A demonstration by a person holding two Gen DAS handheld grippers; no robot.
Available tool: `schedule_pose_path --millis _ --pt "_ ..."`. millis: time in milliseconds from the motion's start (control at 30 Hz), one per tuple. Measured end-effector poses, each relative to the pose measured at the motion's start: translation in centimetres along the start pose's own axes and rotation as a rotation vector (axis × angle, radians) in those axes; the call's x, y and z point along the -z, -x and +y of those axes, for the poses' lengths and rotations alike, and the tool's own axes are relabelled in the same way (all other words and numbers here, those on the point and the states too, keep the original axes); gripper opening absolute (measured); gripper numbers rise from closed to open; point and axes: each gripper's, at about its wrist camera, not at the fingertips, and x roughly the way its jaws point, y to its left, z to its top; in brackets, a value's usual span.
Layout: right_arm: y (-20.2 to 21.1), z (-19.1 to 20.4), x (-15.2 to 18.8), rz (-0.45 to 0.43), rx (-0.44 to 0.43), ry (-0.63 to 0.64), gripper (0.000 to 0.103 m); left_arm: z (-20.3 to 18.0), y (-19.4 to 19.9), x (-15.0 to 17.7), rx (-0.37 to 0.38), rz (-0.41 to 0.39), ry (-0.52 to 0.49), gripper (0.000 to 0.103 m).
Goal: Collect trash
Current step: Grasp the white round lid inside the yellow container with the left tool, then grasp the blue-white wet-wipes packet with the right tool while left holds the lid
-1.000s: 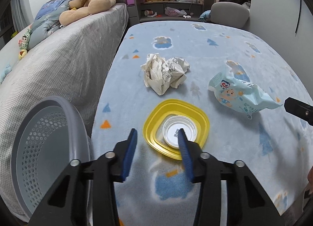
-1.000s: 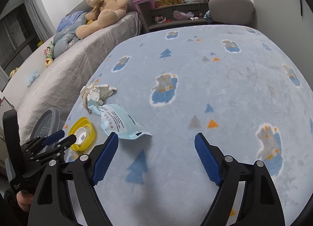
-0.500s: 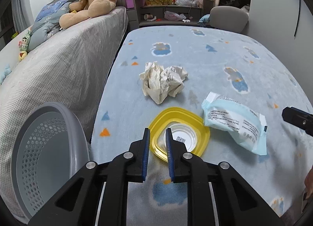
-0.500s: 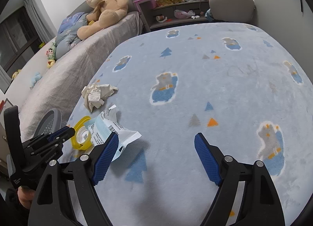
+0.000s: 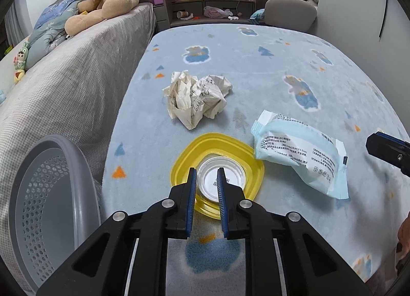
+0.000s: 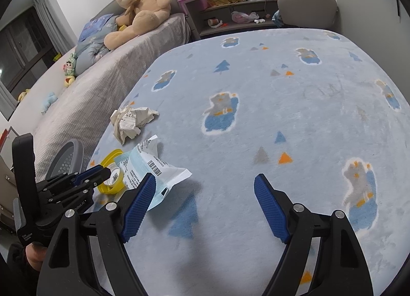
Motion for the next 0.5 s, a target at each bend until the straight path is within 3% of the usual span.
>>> schedule_pose_path --millis 100,167,500 --pt "0.0 0.0 0.0 0.001 -0.004 -0.002 0.077 0.0 -0.7 0.0 0.015 0.024 0.006 0.015" --pt "0.0 0.0 0.1 0.001 -0.006 -0.004 0.077 0.1 -0.7 0.0 0.026 0.024 0.009 0.007" --pt "0.2 0.7 0.1 0.001 -0.019 0.018 0.077 0.4 1.3 -0.1 0.052 -0.032 0.032 0.005"
